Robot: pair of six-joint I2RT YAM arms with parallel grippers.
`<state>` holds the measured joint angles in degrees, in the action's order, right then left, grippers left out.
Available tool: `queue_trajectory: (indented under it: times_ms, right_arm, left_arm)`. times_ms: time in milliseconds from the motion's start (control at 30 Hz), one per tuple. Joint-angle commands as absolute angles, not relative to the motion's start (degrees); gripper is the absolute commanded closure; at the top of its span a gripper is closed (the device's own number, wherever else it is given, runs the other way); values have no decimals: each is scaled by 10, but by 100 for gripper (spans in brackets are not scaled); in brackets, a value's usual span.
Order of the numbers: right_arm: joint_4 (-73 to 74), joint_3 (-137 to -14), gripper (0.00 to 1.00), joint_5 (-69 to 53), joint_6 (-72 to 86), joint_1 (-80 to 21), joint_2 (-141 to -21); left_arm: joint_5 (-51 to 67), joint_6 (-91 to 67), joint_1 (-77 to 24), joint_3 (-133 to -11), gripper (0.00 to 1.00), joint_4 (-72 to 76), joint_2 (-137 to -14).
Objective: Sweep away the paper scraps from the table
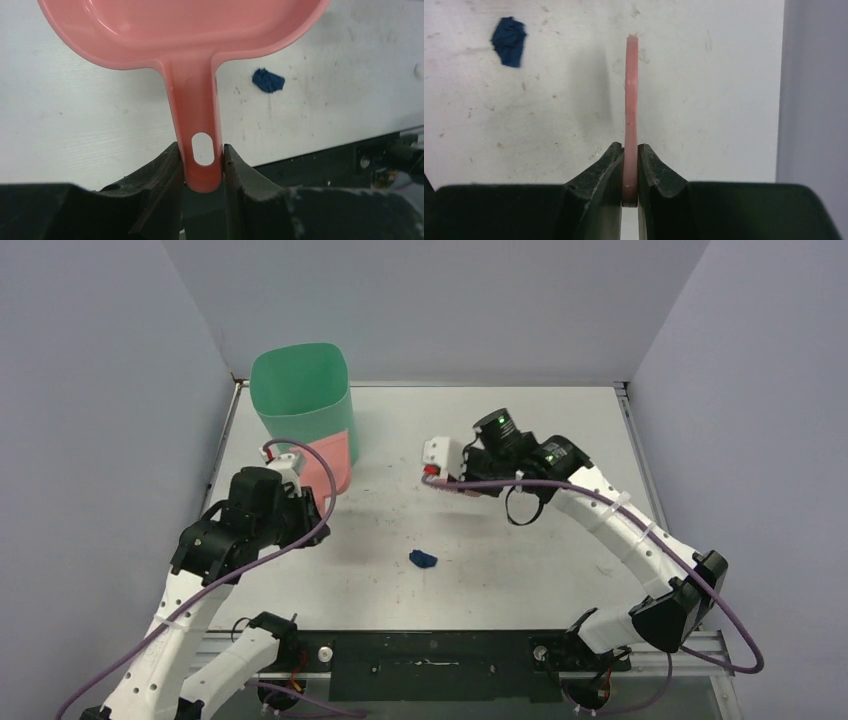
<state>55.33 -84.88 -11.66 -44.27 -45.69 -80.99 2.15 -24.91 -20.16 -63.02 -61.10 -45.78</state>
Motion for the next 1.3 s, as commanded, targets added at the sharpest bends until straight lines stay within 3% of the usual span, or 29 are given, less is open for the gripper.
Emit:
queue_trajectory:
  times_ms: [0,200,467,800,1000,1267]
  right_arm:
    - [504,-873,95,-170,-284,-342,-803]
    - [512,-898,95,-257,-185,-262,-825]
    - [489,-847,95,-312,-161,-232,-828]
    - [484,-884,95,-217,-161,-223,-861]
    - [454,-856,95,-198,-165,-229,-867]
    - [459,-830,95,-225,-145,-243,-925]
  left_arm:
    - [80,-224,-253,-607,100,-658,-458]
    - [154,-253,-336,-553,100,-720,-462]
    - [143,-255,-442,-506,100,-773,-490]
    - [30,-298,-624,-536,100,-759,-642]
    - [-33,-297,-659,-587,100,-758,-726]
    - [-12,-274,-670,-619,100,-725,-816]
